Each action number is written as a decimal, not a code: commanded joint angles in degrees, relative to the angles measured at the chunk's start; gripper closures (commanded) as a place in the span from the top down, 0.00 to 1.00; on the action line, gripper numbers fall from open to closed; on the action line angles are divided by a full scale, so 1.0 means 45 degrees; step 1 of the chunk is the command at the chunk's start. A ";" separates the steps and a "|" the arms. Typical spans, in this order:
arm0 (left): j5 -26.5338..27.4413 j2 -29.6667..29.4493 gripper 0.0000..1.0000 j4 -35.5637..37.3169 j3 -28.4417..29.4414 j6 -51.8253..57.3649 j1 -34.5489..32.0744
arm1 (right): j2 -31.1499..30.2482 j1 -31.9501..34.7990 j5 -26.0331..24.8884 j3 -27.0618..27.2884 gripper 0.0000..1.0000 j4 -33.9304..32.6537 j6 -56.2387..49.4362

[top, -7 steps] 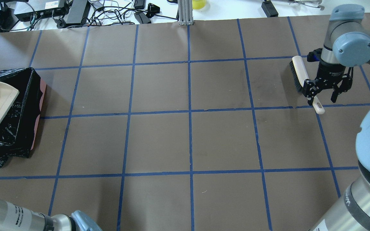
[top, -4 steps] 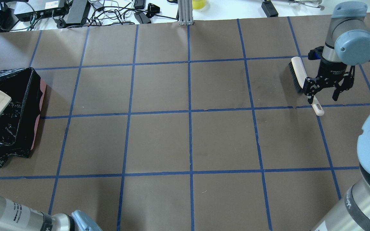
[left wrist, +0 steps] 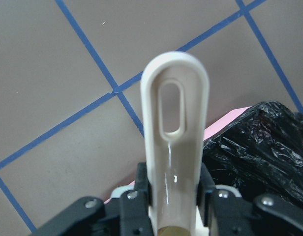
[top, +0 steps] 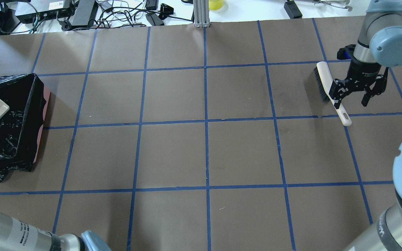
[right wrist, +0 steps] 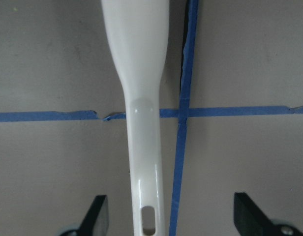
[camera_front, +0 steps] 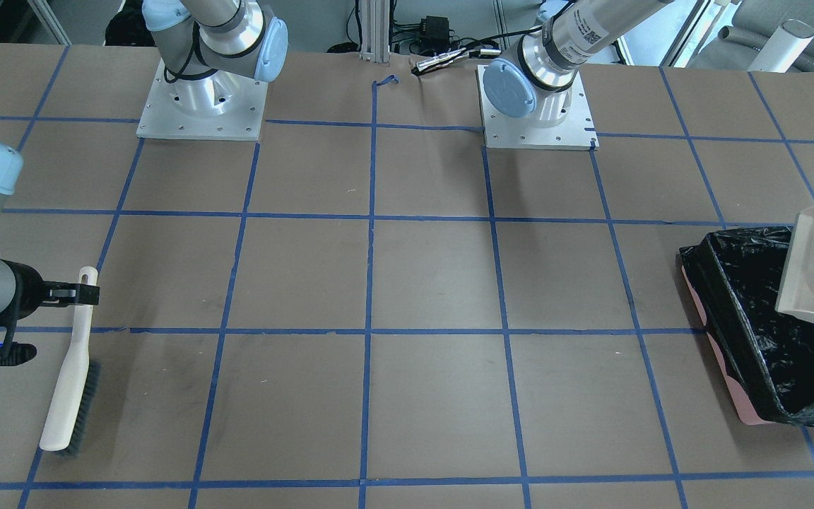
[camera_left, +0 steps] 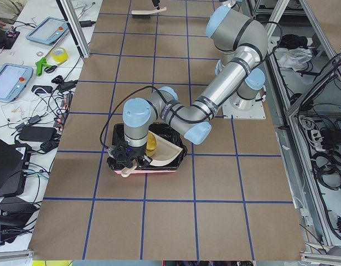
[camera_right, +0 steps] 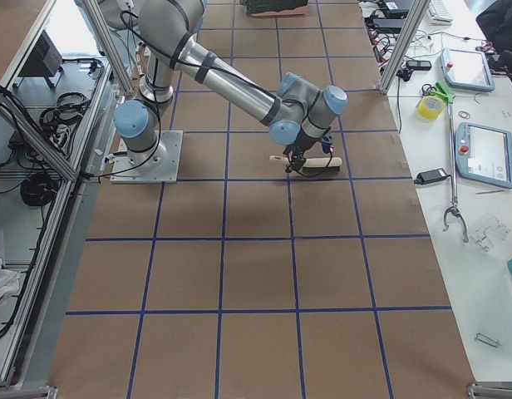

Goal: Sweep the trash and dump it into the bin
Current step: 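Dump the items into the bin with the left gripper while the right releases the brush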

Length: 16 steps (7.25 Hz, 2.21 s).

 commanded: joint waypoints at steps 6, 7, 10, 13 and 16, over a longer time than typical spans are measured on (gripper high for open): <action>0.0872 0.1265 0.00 0.5801 -0.2739 0.2178 -0.1267 | -0.5238 0.2833 0.1706 -0.0154 1.00 0.1004 0.3113; 0.0872 0.1324 0.00 0.6272 -0.3053 0.2684 -0.1248 | -0.5357 0.3733 0.1764 -0.0173 1.00 0.1004 0.3820; 0.0872 0.1228 0.00 0.7635 -0.3192 0.2884 -0.1267 | -0.5008 0.4797 0.1765 -0.0877 1.00 0.0867 0.4630; 0.0833 0.1421 0.00 0.8113 -0.3173 0.2923 -0.1306 | -0.5027 0.4797 0.2097 -0.0837 1.00 0.0867 0.4570; 0.1239 0.2101 0.00 0.5958 -0.2825 0.2553 -0.2121 | -0.5085 0.4797 0.2136 -0.0740 1.00 0.0886 0.4609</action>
